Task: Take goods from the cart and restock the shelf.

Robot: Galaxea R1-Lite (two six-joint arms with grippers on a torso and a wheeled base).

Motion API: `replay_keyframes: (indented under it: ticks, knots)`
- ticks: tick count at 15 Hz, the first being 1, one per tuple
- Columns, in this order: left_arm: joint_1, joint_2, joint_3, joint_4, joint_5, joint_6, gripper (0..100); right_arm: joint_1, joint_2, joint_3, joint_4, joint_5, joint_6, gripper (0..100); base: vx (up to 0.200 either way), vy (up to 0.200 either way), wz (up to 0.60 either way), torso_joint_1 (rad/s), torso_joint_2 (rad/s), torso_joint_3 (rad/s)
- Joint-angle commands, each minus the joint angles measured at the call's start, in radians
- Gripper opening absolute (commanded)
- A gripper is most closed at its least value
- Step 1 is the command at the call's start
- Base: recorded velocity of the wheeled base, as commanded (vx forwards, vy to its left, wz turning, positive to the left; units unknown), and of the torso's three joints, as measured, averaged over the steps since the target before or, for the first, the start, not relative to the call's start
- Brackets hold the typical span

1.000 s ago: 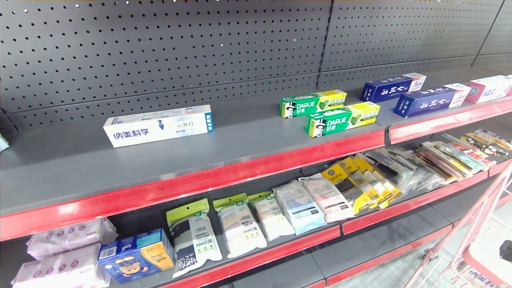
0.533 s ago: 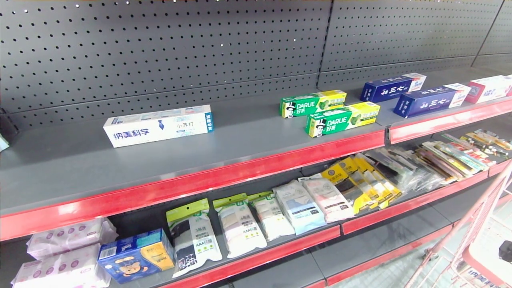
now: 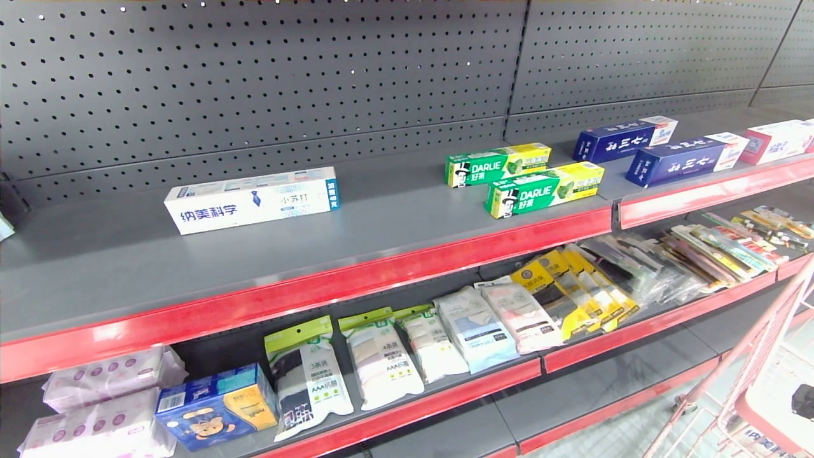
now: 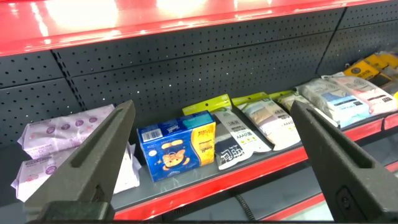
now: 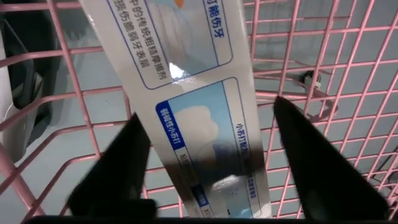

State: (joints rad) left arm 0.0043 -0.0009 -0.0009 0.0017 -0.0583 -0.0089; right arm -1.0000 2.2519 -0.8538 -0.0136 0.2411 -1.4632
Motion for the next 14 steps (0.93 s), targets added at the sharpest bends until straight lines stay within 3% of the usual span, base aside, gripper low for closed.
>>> replay_keyframes:
  ticks: [1, 14]
  knots:
    - [0.0, 0.001, -0.001, 0.0, 0.0, 0.0, 100, 0.0, 0.0, 0.004, -0.003, 0.0, 0.001, 0, 0.0, 0.0, 0.0, 0.0, 0.0, 0.0]
    - [0.0, 0.001, 0.001, 0.0, 0.0, 0.0, 100, 0.0, -0.089, -0.001, -0.003, 0.049, 0.112, 0, 0.0, 0.0, 0.0, 0.0, 0.0, 0.0]
